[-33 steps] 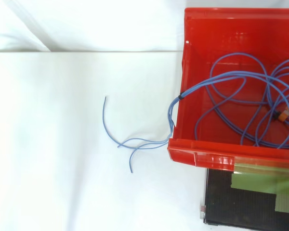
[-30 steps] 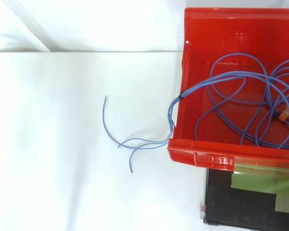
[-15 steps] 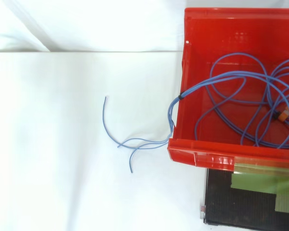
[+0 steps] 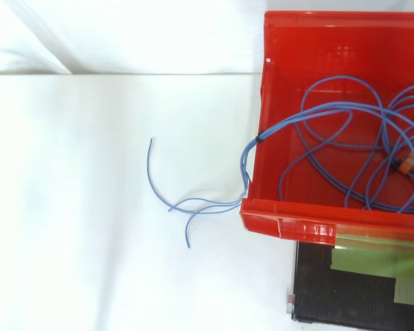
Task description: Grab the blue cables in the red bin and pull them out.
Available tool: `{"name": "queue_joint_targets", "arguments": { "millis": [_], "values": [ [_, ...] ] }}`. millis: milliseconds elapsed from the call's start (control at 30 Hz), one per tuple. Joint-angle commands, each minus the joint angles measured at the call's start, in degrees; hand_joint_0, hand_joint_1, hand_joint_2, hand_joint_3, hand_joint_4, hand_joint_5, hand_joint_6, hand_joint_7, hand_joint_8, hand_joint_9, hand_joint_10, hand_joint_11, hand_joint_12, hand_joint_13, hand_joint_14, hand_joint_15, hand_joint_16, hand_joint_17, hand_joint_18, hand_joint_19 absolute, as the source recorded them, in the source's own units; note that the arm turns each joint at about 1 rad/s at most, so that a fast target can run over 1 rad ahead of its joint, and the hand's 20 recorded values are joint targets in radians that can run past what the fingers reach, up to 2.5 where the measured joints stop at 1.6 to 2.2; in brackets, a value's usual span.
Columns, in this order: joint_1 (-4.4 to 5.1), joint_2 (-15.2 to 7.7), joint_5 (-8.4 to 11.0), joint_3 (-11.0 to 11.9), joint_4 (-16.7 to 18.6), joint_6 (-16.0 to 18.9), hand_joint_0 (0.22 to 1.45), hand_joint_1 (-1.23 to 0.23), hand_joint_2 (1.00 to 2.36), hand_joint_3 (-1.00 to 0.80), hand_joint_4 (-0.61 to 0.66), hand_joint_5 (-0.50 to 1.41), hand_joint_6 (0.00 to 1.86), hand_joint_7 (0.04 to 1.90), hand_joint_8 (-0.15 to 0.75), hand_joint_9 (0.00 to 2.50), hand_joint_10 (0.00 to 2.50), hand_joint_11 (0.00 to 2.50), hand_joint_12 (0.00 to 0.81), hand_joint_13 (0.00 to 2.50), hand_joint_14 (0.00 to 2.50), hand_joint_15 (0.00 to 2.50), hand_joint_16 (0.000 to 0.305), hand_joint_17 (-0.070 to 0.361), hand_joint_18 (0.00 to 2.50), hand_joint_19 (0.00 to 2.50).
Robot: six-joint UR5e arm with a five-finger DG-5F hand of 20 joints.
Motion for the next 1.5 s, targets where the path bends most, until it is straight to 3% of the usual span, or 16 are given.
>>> {"name": "queue_joint_targets", "arguments": {
  "millis": [0, 1200, 1333, 1467],
  "values": [
    [0.0, 0.0, 0.0, 0.0, 0.0, 0.0, 0.71, -0.74, 1.0, -1.0, 0.16, 0.09, 0.0, 0.14, 0.234, 0.17, 0.0, 0.03, 0.342, 0.0, 0.0, 0.18, 0.055, 0.124, 0.0, 0.25],
    [0.0, 0.0, 0.09, 0.0, 0.1, -0.2, 0.76, -0.76, 1.0, -1.0, 0.17, 0.11, 0.0, 0.14, 0.264, 0.29, 0.0, 0.16, 0.329, 0.0, 0.01, 0.23, 0.052, 0.117, 0.0, 0.29],
    [0.0, 0.0, 0.7, 0.0, 0.3, -2.5, 0.76, -0.76, 1.0, -1.0, 0.18, 0.11, 0.0, 0.14, 0.276, 0.3, 0.0, 0.18, 0.328, 0.0, 0.01, 0.24, 0.051, 0.116, 0.0, 0.28],
    [0.0, 0.0, 3.52, 0.0, 1.2, -8.2, 0.76, -0.76, 1.0, -1.0, 0.19, 0.13, 0.0, 0.14, 0.277, 0.32, 0.01, 0.22, 0.327, 0.0, 0.01, 0.24, 0.051, 0.115, 0.0, 0.29]
  ]
}}
